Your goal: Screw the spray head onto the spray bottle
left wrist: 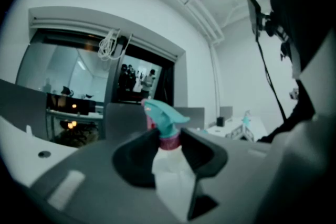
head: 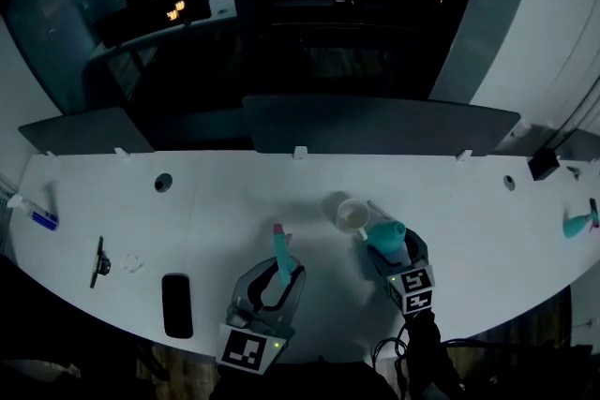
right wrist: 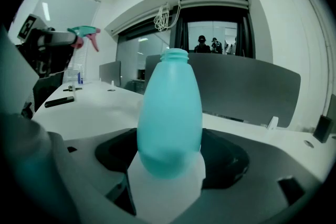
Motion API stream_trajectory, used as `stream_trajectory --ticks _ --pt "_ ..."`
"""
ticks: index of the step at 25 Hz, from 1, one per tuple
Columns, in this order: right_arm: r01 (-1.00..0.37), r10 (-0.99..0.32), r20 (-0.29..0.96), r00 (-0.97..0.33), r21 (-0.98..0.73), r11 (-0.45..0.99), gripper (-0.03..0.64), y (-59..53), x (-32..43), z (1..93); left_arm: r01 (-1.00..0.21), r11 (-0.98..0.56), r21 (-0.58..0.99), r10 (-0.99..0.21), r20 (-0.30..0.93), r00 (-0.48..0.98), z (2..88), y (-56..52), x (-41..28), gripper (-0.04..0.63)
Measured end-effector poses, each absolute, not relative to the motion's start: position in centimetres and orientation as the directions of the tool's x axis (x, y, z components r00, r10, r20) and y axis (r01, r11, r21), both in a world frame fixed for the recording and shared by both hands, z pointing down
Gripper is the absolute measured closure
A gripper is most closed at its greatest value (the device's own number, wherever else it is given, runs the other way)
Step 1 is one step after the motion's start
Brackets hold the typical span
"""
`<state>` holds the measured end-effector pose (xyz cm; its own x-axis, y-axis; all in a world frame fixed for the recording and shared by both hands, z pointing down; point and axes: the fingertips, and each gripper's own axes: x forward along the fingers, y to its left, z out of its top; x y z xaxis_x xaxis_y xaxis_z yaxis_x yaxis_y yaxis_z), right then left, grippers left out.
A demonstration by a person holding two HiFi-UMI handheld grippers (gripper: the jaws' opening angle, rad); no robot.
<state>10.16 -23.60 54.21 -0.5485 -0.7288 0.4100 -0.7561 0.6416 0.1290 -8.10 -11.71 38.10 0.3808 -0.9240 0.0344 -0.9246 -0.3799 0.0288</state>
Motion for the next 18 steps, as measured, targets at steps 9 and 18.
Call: stream_trajectory --ticks 9,18 --pt "-0.631 -0.611 0.422 -0.670 0.109 0.768 0.252 -11.9 3.0 53.5 -0.845 -0.525 0.101 -0.842 -0.203 0.499 30.4 -11.4 -5.5 0.460" --pt "-0.615 -0.574 0.485 -0.660 0.089 0.783 0.252 -9.2 1.3 56.5 -0.806 -0.580 0.120 -0.809 -0.204 0.551 30.7 -9.5 -4.3 0.460"
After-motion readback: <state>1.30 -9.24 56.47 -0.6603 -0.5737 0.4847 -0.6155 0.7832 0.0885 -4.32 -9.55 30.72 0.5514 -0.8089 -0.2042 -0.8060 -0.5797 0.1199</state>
